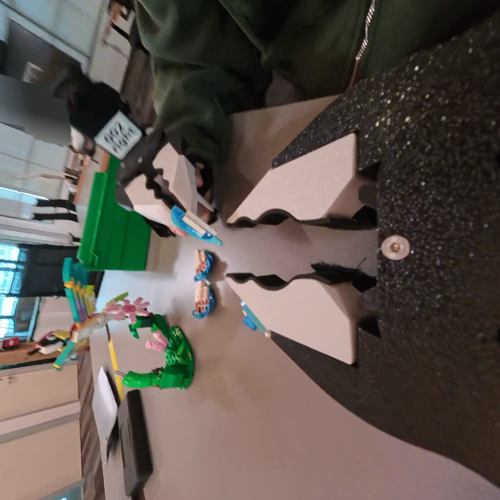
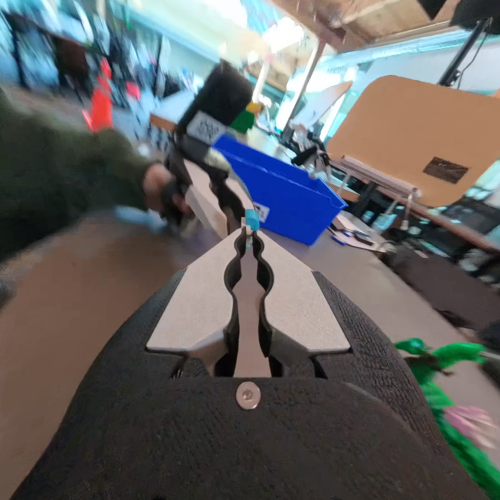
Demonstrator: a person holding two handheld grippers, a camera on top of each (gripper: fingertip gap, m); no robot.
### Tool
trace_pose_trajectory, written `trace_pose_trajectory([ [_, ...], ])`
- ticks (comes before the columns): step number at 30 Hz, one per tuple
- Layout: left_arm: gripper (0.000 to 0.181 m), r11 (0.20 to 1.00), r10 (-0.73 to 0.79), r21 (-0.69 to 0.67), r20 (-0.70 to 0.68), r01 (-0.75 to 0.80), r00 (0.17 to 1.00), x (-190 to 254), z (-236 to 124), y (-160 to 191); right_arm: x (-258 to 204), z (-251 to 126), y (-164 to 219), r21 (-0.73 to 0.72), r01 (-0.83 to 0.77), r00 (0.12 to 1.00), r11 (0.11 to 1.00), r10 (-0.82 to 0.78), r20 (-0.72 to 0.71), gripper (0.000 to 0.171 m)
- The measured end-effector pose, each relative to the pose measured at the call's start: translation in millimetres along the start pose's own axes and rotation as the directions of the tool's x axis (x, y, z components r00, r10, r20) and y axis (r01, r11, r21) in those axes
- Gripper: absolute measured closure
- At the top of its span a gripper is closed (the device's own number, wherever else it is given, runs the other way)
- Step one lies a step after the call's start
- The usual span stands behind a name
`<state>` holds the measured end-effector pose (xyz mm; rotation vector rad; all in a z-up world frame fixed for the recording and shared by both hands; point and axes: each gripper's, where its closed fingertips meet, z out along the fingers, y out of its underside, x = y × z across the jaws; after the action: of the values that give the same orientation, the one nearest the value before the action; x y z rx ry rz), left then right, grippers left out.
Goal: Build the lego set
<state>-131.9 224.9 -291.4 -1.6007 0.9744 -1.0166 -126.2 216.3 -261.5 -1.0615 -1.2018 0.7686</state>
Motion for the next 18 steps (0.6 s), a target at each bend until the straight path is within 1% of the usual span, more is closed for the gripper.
trace_pose_trajectory([
  [2,0.158,0.997,-0.008,0.071,-0.047,0.012,0.999,9.3,3.8,-10.7,2.0,-4.5,-8.3,0.075,-0.138,0.989,0.987,0.135,0.054,0.169],
  [4,0.164,0.990,-0.018,0.137,-0.083,0.029,0.996,15.8,4.6,-20.5,3.1,-6.7,-10.3,0.102,-0.222,0.972,0.970,0.212,0.098,0.169],
  [6,0.165,0.981,-0.036,0.187,-0.111,0.056,0.993,19.1,3.5,-27.2,2.9,-8.5,-13.4,0.123,-0.278,0.956,0.953,0.261,0.135,0.169],
  [9,0.161,0.965,-0.067,0.239,-0.160,0.104,0.985,23.4,2.3,-34.1,0.5,-9.7,-15.3,0.131,-0.309,0.943,0.942,0.285,0.172,0.170],
  [11,0.158,0.961,-0.076,0.248,-0.175,0.119,0.982,25.4,4.1,-34.9,-0.7,-9.4,-15.9,0.131,-0.323,0.937,0.937,0.297,0.184,0.169],
  [12,0.162,0.960,-0.068,0.254,-0.183,0.114,0.981,27.6,5.2,-35.6,-1.0,-9.3,-15.8,0.129,-0.324,0.936,0.937,0.298,0.187,0.169],
  [13,0.173,0.961,-0.045,0.261,-0.189,0.094,0.981,30.8,5.7,-36.3,-1.3,-9.2,-15.7,0.127,-0.327,0.935,0.937,0.300,0.190,0.169],
  [15,0.173,0.972,0.007,0.234,-0.125,0.023,0.992,27.3,7.8,-33.3,1.7,-9.7,-13.3,0.115,-0.329,0.936,0.937,0.307,0.173,0.169],
  [16,0.173,0.982,0.042,0.188,-0.081,-0.026,0.996,23.1,8.6,-28.1,3.6,-10.8,-10.4,0.097,-0.308,0.943,0.946,0.291,0.160,0.167],
  [17,0.174,0.989,0.099,0.115,-0.028,-0.095,0.995,17.5,9.2,-19.6,6.0,-12.5,-7.4,0.076,-0.272,0.955,0.959,0.260,0.140,0.159],
  [18,0.174,0.984,0.174,0.023,0.017,-0.175,0.985,12.6,9.4,-8.7,6.9,-14.3,-4.0,0.045,-0.219,0.969,0.975,0.212,0.125,0.155],
])
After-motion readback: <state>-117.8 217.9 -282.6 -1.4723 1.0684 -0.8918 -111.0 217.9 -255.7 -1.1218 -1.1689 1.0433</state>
